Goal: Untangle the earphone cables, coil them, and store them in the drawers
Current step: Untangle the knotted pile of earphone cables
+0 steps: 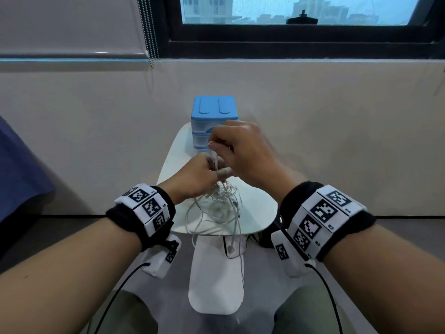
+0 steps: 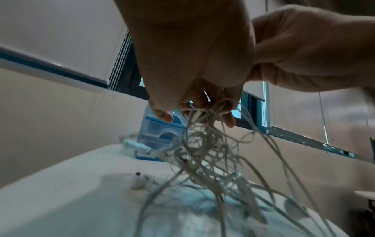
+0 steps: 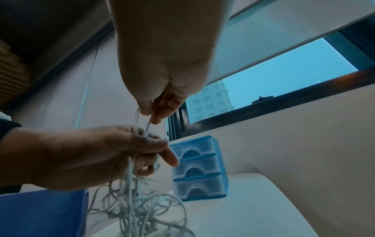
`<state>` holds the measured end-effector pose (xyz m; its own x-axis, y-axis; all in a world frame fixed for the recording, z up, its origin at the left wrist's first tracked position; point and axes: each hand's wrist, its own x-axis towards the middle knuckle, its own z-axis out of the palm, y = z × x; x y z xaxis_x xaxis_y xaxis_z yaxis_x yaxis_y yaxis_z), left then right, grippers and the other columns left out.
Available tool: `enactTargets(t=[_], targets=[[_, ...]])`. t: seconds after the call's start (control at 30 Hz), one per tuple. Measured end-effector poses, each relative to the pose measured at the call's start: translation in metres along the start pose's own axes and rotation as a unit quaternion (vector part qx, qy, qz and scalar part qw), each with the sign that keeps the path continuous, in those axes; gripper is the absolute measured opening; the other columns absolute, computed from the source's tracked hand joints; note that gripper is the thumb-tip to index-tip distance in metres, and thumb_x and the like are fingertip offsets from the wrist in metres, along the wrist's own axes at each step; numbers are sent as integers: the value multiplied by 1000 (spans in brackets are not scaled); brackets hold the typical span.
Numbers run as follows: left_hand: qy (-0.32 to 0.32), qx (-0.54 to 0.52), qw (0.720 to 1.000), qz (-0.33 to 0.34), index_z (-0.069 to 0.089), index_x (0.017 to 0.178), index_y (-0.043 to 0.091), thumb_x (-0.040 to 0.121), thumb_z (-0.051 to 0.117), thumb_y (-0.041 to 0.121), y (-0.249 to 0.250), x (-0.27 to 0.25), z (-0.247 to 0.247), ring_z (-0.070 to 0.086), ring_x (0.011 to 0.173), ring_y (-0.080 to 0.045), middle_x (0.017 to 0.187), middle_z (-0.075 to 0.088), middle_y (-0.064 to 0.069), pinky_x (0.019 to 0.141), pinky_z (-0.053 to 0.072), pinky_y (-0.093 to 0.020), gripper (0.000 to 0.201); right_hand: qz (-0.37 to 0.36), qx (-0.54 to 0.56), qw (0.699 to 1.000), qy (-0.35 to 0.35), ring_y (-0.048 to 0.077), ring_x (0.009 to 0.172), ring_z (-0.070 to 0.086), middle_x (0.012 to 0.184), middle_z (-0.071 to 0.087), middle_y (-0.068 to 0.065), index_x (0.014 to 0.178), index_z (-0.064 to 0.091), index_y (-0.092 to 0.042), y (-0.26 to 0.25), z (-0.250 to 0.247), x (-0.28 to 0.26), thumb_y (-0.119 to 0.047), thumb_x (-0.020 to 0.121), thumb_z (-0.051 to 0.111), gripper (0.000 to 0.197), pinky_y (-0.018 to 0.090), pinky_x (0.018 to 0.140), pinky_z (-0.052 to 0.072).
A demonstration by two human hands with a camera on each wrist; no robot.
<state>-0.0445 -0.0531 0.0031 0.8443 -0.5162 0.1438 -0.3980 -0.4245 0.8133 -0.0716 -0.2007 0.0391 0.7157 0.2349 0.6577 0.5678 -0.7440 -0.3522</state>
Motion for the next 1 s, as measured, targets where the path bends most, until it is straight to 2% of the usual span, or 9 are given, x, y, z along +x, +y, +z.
enactTargets(t=[0.1,0.17,0.3,0.47,0.57,0.67,0.73,0.87,1.0], targets=[[0,24,999,23,71,74,24,100,67,21,0,5,-9,57,62,0,67,70,18,65,48,-21,26,-1,-19,1000,19,22,69,53,76,59,3,80,69,-6,8,-1,-3,-14,90,66,13,35,63,41],[-43,42,998,14,79,88,20,97,71,30,-1,6,-14,59,69,-6,78,73,10,70,49,-26,15,3,-25,999,32,23,69,54,77,60,5,81,69,-5,15,0,-8,-11,91,64,13,39,65,45],[-151,135,979,16,80,96,17,95,73,29,1,6,-14,61,67,-8,75,72,4,65,49,-23,15,-3,-43,997,71,26,70,56,81,61,6,85,71,-5,20,2,-9,-8,92,62,12,40,64,48],[-71,59,996,-8,80,87,16,96,72,27,-5,10,-12,61,69,-15,68,71,4,71,49,-37,15,62,36,995,76,3,66,55,92,61,-2,102,71,-14,22,4,-14,-6,89,69,16,16,65,46],[-82,67,994,-15,78,92,16,91,78,24,-6,10,-9,62,65,-10,63,68,8,67,49,-28,9,113,58,990,56,9,67,65,86,64,-3,93,71,-16,30,7,-20,-12,92,68,4,27,67,53],[-88,111,989,-27,64,102,22,86,82,32,-7,7,2,64,57,-9,62,68,5,59,50,-26,26,87,44,994,57,15,68,63,76,61,-2,84,70,-11,28,7,-23,-10,90,68,7,39,70,52],[-60,107,992,-23,55,103,23,87,81,31,-9,9,6,64,56,-11,66,69,1,55,52,-29,31,49,33,996,62,16,68,58,78,60,-1,85,71,-9,18,7,-20,-6,87,68,5,38,68,51],[-7,83,996,-5,63,82,17,96,70,15,-1,15,2,65,57,-9,65,69,2,59,50,-27,15,17,47,995,82,15,76,60,92,62,-2,97,71,-12,9,8,-13,-2,84,66,18,29,70,52],[41,65,997,8,65,81,12,99,60,13,6,22,-12,59,57,-11,62,65,3,62,49,-33,19,157,104,980,57,10,71,61,91,65,-4,110,66,-22,19,11,-22,-27,89,74,23,18,67,47]])
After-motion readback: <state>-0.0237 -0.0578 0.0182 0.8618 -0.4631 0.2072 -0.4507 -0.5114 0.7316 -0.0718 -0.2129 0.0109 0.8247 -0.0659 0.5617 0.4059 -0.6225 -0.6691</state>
